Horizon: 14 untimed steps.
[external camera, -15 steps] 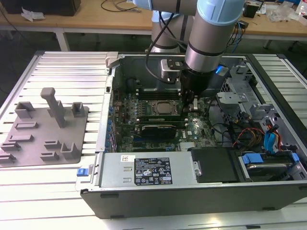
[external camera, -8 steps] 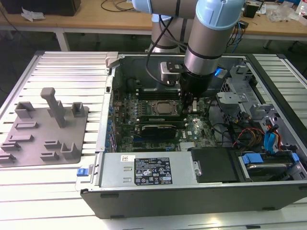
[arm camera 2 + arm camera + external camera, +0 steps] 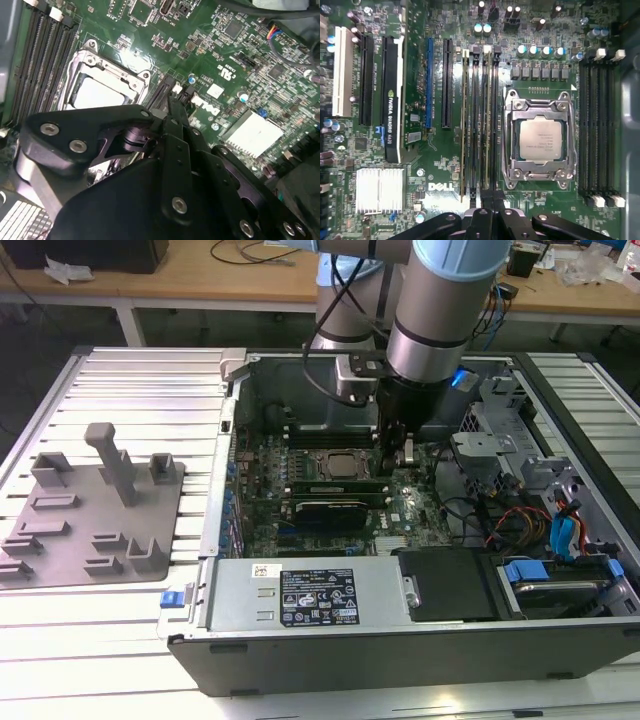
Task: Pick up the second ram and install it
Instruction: 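Press down the second ram until it locks into place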
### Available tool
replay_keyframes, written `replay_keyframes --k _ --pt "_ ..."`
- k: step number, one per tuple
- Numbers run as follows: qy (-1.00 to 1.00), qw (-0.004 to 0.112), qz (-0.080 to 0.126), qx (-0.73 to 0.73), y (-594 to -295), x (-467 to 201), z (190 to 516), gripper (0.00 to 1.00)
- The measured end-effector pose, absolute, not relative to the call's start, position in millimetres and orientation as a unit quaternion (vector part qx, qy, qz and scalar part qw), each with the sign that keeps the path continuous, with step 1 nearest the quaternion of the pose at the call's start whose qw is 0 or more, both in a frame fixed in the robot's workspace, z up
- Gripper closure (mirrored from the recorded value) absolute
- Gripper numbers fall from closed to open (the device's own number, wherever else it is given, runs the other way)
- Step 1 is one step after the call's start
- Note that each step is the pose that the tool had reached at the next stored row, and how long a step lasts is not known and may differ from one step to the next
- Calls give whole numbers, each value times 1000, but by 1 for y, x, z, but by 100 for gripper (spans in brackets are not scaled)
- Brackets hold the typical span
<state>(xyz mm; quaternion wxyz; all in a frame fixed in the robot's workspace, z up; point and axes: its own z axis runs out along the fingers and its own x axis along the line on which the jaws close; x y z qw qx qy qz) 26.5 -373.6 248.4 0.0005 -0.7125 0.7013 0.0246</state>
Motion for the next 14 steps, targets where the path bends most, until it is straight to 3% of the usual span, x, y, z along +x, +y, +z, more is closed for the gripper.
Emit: replay_keyframes --k 4,14 --pt "701 0 25 -712 -374 25 249 92" --pt "701 1 24 -713 -371 -55 248 92"
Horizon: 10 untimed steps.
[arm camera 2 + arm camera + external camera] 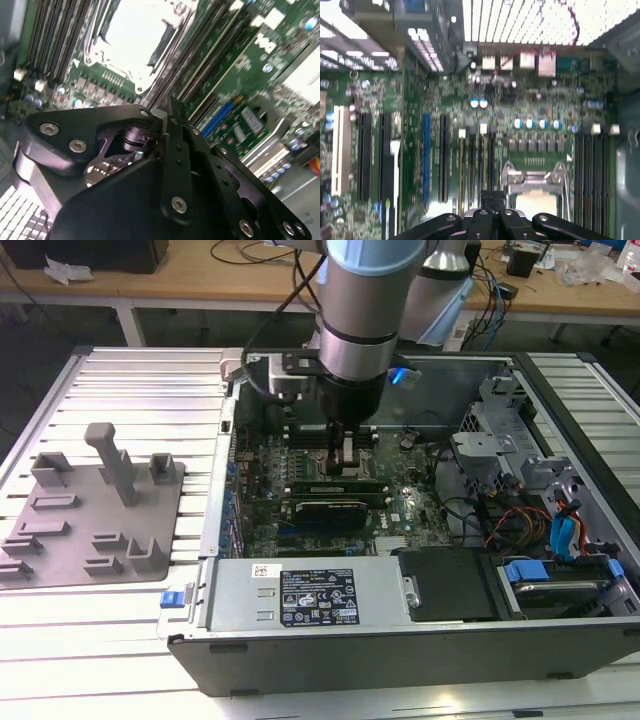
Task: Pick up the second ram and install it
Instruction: 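Press down the second ram until it locks into place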
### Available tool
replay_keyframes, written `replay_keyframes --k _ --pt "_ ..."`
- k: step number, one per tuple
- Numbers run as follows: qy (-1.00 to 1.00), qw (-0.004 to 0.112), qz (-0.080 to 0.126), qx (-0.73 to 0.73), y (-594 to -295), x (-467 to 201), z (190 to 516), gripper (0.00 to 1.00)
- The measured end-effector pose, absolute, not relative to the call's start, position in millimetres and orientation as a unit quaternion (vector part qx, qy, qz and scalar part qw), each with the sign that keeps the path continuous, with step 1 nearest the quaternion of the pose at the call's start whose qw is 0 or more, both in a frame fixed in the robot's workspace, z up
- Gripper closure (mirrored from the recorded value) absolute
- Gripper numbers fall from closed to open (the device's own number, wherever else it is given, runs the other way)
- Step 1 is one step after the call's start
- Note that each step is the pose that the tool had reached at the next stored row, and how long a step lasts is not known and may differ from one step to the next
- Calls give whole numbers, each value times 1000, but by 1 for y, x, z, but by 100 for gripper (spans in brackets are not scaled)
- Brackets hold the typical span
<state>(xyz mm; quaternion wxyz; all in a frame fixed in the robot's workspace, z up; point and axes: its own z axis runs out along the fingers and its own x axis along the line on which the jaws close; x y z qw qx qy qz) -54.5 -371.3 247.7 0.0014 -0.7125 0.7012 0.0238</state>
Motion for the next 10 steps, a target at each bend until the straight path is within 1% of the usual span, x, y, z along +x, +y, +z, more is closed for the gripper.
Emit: replay_keyframes --k 10 --pt "701 1 24 -713 -372 -64 242 92"
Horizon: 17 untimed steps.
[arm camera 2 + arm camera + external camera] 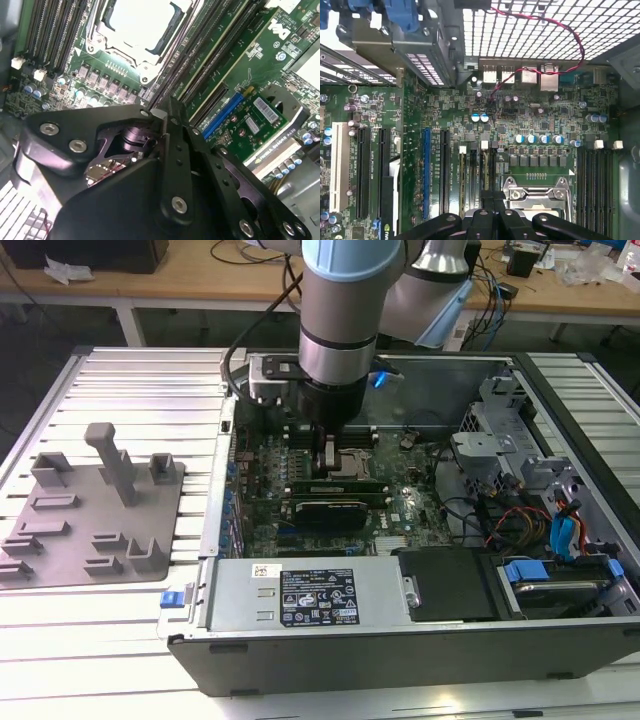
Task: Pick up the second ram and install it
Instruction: 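Press down the second ram until it locks into place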
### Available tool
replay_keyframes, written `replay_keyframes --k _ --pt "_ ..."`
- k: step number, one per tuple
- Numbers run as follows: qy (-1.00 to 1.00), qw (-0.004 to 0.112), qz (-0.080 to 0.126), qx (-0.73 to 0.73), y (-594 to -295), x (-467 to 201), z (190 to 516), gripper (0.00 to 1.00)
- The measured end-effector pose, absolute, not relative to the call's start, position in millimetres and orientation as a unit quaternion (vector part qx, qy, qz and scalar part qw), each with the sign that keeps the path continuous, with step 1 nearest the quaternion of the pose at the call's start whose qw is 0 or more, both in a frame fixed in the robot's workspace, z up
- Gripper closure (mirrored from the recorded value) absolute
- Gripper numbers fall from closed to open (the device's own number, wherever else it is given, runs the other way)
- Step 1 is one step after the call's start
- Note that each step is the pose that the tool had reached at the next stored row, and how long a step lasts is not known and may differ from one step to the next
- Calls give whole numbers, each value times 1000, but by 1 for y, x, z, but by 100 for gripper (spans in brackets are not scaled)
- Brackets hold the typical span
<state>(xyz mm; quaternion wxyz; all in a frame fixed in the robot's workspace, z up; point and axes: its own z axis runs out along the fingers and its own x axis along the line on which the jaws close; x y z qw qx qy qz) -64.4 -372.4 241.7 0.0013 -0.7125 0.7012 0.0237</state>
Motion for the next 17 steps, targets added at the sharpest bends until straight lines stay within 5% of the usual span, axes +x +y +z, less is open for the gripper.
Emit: replay_keyframes --k 17 --pt "701 1 24 -713 -372 -64 230 92"
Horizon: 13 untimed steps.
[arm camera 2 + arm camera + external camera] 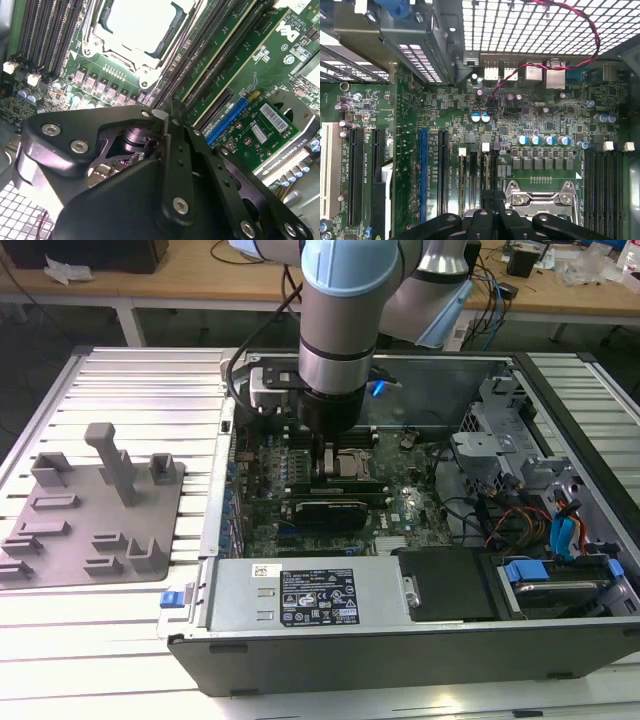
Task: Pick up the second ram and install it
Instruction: 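Press down the second ram until it locks into place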
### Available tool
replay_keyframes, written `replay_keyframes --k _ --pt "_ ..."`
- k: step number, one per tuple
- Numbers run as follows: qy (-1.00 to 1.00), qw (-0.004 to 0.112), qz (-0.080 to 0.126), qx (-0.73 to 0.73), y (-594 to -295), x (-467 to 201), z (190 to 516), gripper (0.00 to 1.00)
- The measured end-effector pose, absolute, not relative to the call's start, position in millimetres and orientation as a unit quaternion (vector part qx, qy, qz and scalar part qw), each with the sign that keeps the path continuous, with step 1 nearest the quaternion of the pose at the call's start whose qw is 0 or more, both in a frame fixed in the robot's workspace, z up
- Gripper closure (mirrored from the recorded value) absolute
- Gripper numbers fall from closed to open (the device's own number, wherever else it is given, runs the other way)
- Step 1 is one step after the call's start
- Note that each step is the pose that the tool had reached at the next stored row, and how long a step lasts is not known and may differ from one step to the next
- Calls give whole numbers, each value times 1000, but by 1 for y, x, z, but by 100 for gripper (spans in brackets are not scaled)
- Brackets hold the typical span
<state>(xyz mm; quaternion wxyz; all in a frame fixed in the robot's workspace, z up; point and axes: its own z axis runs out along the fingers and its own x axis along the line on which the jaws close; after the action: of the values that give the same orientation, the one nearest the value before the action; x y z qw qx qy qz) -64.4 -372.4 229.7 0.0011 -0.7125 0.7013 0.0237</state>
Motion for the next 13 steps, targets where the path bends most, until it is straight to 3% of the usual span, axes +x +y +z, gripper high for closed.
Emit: replay_keyframes --k 6,9,13 --pt "701 3 24 -713 -372 -64 231 92" --pt "701 1 24 -713 -372 -64 267 92" --pt "701 1 24 -712 -372 -41 268 92"
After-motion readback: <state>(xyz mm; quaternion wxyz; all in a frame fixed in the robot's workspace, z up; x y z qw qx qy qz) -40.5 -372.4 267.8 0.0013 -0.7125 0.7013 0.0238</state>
